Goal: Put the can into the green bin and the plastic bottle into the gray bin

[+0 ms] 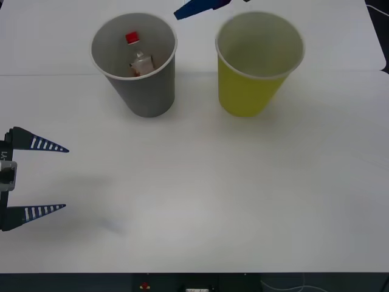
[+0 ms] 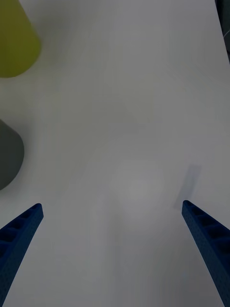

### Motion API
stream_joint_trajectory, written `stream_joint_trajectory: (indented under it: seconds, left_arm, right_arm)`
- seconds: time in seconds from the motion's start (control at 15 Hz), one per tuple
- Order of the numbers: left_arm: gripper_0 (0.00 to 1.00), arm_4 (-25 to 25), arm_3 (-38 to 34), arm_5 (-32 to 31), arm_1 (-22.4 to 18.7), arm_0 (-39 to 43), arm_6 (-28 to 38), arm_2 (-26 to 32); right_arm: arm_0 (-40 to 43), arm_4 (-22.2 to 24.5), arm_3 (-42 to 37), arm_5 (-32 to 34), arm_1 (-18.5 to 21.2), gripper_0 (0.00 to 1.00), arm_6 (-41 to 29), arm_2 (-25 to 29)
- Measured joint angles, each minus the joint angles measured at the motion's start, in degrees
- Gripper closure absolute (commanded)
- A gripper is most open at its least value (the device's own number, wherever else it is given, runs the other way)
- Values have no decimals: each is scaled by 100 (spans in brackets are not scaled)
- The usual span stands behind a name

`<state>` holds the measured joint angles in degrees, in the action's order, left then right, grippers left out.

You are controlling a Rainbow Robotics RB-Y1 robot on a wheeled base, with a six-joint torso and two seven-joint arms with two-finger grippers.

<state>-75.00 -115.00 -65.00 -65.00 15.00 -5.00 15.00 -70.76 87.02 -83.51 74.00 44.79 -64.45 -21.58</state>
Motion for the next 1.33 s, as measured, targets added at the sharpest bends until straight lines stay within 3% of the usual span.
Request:
stream_joint_trajectory:
  seconds: [0.27,0.6,1.0,1.33]
  left_arm:
    - [0,0,0,0,0,0,0,0]
    - [0,0,0,0,0,0,0,0]
    - [0,0,0,0,0,0,0,0]
    - [0,0,0,0,0,0,0,0]
  right_arm:
    - [1422,-208,-1380,0,598,0,273,832]
    - [3157,-781,-2384,79,1125,0,1329,1878]
    - [5262,-1259,-3060,307,1399,0,2812,3171]
    - [6744,-1730,-3120,388,1565,0,4239,3941]
